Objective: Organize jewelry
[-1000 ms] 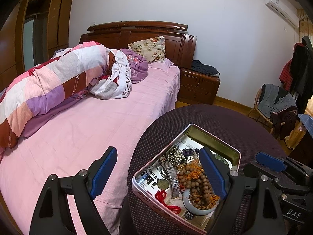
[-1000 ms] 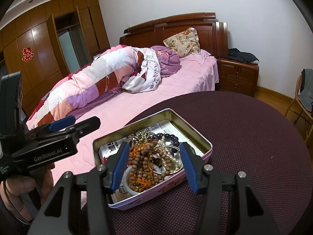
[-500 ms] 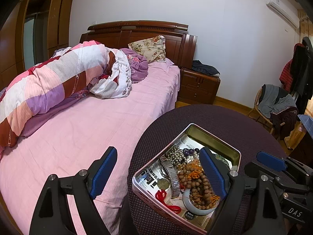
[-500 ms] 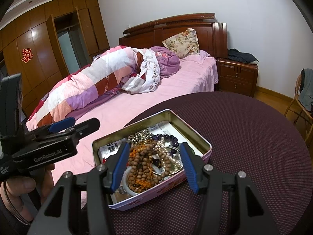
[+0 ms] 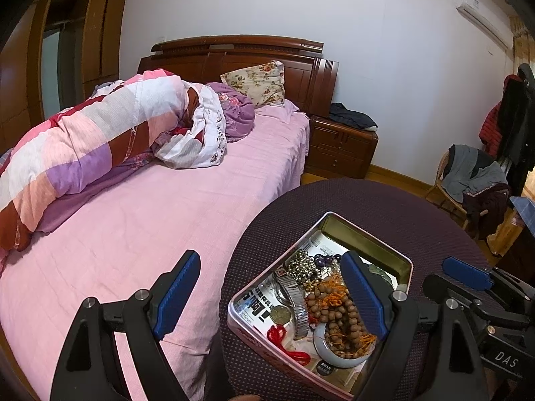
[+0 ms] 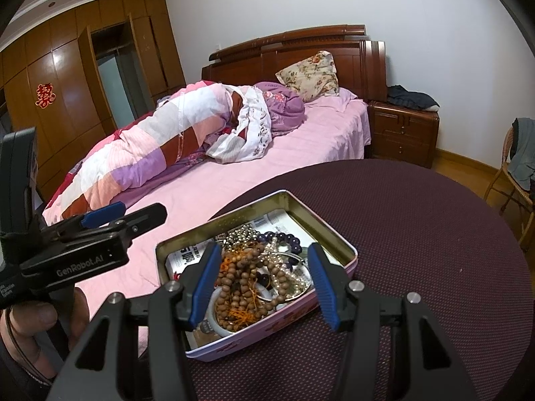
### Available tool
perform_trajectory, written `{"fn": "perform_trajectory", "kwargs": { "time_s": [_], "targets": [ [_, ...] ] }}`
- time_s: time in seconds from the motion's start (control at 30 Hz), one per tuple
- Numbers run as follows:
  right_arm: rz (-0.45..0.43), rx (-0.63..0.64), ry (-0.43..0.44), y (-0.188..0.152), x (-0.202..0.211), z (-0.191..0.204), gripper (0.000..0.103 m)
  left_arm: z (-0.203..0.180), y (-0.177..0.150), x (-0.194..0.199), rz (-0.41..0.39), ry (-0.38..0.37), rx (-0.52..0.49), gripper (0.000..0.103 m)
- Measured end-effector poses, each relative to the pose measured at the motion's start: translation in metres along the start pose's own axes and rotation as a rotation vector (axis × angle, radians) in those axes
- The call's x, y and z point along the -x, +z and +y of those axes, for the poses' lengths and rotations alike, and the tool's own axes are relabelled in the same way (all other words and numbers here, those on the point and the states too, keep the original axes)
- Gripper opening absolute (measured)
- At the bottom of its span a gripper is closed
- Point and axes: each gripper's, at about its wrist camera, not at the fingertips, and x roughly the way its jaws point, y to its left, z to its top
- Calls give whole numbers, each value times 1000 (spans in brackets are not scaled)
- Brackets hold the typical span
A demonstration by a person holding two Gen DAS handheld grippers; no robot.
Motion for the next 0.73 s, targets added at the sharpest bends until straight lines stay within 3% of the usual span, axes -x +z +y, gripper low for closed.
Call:
{"fn": "perform_trajectory", "kwargs": {
  "time_s": [0.53,0.73],
  "targets": [
    [-1,0,-3,-1,0,0,57,-1,2,-6,14,86,-23,86],
    [-1,-5,-11,0,0,-3,61,-4,1,-5,12,59,-44,86]
  ]
}}
